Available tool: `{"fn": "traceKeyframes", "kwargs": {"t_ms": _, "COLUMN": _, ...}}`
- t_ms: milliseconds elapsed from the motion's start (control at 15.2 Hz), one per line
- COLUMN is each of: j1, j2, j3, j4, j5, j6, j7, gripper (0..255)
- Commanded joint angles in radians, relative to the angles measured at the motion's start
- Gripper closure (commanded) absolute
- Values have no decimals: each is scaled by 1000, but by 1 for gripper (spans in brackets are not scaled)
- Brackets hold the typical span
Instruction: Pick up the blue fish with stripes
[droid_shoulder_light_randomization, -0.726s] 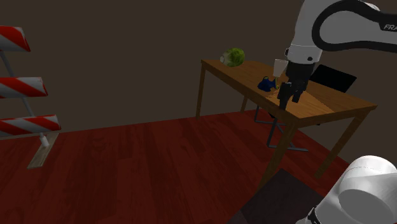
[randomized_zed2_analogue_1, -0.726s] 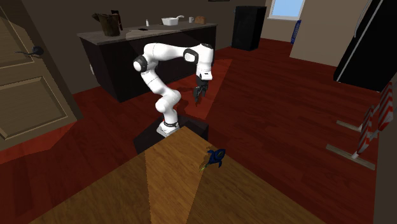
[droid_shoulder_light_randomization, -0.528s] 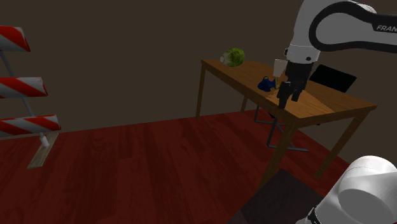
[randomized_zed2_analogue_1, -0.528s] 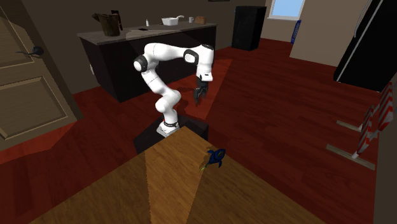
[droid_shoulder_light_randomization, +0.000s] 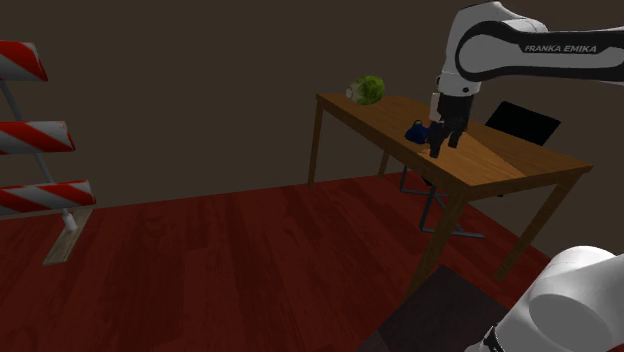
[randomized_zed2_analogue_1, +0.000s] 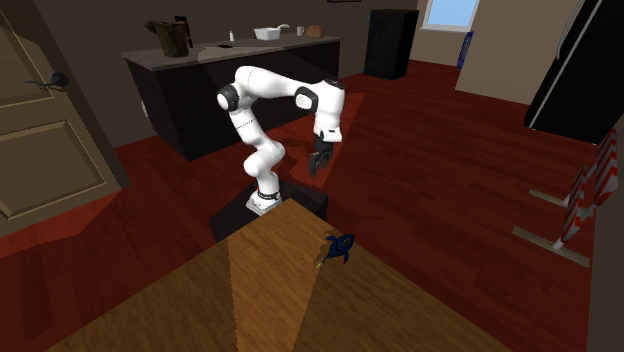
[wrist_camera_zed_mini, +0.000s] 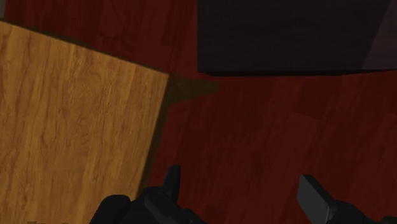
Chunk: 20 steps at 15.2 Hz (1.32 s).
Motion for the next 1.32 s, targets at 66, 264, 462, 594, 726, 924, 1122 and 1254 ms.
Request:
{"fn": "traceKeyframes", "kwargs": {"t_ms": 66, "j1": -17, "j2": 88, "j3": -41, "j4": 62, "j5": -29, "j6": 37, "j7": -49, "gripper": 0}}
{"fn": "traceKeyframes", "kwargs": {"t_ms": 264, "j1": -31, "j2": 178, "j3": -78, "j4": 133, "j5": -47, "j6": 68, "j7": -93, "gripper": 0}}
{"fn": "traceKeyframes", "kwargs": {"t_ms": 462, "j1": -45, "j2": 272, "j3": -112, "j4": 215, "j5": -57, "j6": 93, "j7": -138, "gripper": 0}}
{"fn": "traceKeyframes", "kwargs": {"t_ms": 594, "j1": -55, "j2": 338, "j3": -134, "j4": 276, "j5": -58, "j6": 106, "j7": -170, "gripper": 0}}
{"fn": "traceKeyframes", "kwargs": {"t_ms": 726, "j1": -66, "j2": 406, "j3": -154, "j4": 342, "j5": -55, "j6": 117, "j7": -202, "gripper": 0}}
{"fn": "traceKeyframes", "kwargs": {"t_ms": 924, "j1": -85, "j2": 513, "j3": -182, "j4": 453, "j5": -43, "j6": 125, "j7": -251, "gripper": 0}}
{"fn": "traceKeyframes", "kwargs": {"t_ms": 1122, "j1": -111, "j2": 626, "j3": -206, "j4": 581, "j5": -22, "j6": 124, "j7": -302, "gripper": 0}}
{"fn": "traceKeyframes", "kwargs": {"t_ms": 1254, "j1": -132, "j2": 707, "j3": -219, "j4": 678, "j5": -3, "j6": 116, "j7": -337, "gripper": 0}}
